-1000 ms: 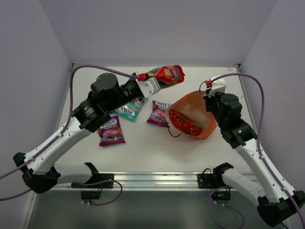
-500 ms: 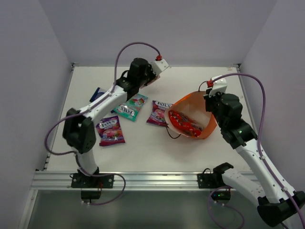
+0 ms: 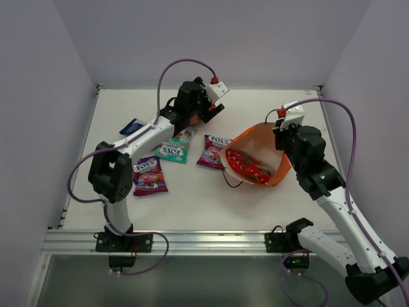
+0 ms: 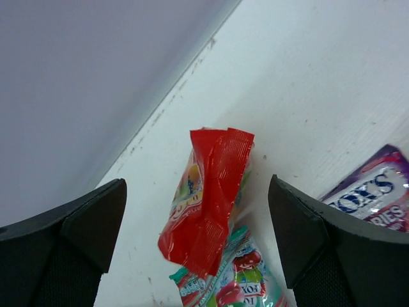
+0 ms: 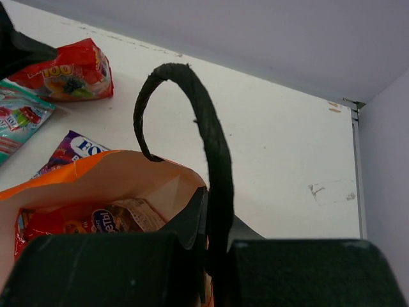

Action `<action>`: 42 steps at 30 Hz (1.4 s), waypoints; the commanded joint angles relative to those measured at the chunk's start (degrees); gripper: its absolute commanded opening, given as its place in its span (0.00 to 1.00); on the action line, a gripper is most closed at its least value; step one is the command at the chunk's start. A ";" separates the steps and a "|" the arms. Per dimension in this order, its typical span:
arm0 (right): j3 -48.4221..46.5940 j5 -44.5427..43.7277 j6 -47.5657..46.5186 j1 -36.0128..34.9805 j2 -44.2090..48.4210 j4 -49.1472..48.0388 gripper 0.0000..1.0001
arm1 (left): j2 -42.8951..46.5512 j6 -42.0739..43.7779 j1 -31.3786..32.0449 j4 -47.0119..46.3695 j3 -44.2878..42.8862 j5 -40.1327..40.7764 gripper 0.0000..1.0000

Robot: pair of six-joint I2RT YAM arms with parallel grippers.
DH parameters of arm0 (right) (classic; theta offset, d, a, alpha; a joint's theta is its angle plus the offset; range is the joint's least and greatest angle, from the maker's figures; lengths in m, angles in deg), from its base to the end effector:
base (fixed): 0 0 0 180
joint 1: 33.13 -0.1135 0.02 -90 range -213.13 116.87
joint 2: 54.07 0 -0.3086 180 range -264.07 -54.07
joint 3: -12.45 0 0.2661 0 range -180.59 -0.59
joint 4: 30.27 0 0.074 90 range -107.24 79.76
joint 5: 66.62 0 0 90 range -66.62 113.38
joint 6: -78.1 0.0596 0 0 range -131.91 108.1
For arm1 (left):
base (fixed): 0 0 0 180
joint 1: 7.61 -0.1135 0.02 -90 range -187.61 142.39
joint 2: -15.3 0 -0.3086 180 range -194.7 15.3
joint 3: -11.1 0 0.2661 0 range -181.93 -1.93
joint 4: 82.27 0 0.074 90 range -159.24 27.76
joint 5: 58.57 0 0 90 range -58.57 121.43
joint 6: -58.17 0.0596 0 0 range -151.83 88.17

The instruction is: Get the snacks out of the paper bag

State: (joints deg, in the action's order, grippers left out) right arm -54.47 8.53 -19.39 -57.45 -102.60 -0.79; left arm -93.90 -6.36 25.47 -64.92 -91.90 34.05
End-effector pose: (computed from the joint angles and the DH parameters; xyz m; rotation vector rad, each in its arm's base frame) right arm 0.1861 0.0673 0.4034 -0.2987 1.7323 -0.0148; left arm 0.4275 -0.2752 0.3228 0.9430 1.7428 -0.0409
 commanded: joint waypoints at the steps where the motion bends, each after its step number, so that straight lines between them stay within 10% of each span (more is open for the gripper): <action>1: -0.96 1.84 0.19 0.23 0.81 -3.44 0.00 | 12.07 -2.09 2.33 -2.04 1.55 -4.71 1.00; 13: -1.83 6.06 -1.22 0.23 0.81 -1.51 0.00 | 25.19 4.67 15.51 13.51 1.47 -30.02 1.00; 37: -1.48 7.82 -1.30 0.23 0.90 -0.80 0.00 | 4.71 17.06 26.42 27.59 -4.33 -26.87 0.91; 40: -1.31 7.82 -1.22 0.23 0.98 -0.98 0.00 | 3.04 17.33 26.42 27.94 -4.68 -26.87 0.79; 42: -1.31 7.82 -1.22 0.23 0.81 -1.07 0.00 | 1.81 17.59 26.42 28.55 -5.21 -26.70 0.49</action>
State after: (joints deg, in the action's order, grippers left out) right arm -54.50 15.50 -20.53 -57.45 -102.34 -0.03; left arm -90.43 9.49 51.66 -38.06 -94.20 8.14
